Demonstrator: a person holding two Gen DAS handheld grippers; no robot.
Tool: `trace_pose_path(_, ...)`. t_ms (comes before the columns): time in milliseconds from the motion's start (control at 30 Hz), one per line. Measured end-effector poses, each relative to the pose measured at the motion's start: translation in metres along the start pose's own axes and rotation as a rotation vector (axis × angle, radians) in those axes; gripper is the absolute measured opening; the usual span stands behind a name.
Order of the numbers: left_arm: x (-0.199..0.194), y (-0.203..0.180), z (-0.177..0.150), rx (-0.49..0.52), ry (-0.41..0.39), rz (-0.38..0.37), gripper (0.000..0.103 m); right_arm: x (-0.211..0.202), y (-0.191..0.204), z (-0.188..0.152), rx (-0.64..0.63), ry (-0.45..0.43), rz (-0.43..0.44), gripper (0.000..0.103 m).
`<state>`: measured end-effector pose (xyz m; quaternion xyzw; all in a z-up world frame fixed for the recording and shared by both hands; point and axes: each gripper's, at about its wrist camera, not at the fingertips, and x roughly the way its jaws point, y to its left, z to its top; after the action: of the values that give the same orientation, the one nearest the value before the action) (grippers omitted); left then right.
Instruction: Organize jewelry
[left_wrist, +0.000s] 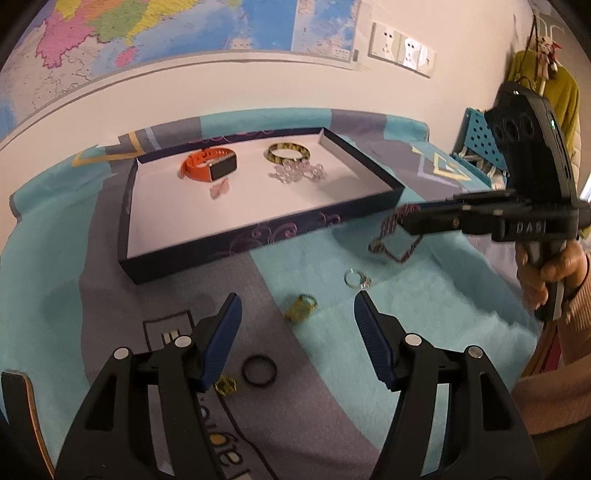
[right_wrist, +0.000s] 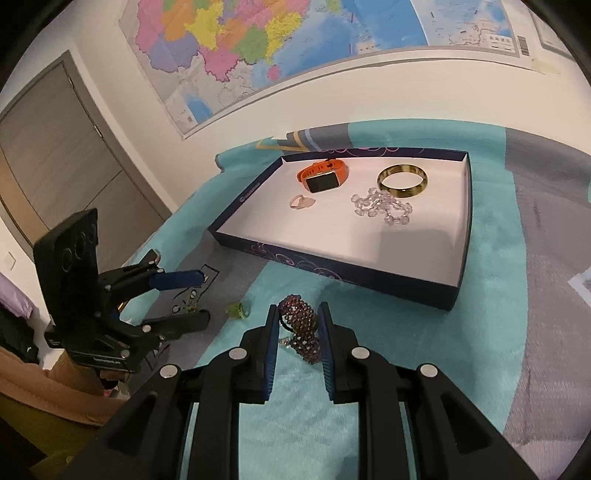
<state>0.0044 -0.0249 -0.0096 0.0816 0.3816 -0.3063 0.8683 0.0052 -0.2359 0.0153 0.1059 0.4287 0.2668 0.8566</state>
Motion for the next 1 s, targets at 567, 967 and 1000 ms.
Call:
trace_pose_path(567,-0.006,0.008,-0.014,-0.028,0.009,0.02,0.056,0.009,-0.003,-0.029,0.036,0.048,0.007,0.02)
trace_pose_path(967,-0.031,0.034,-0.031,-0.071,-0.001,0.1,0.055,0.014,-0.001,-0.037,0.045,0.056,0.022,0.02)
trace_pose_path(1000,-0.027,0.037,-0.032,-0.082,0.013,0.102,0.054,0.014,0.0,-0.037,0.045,0.056,0.024,0.02)
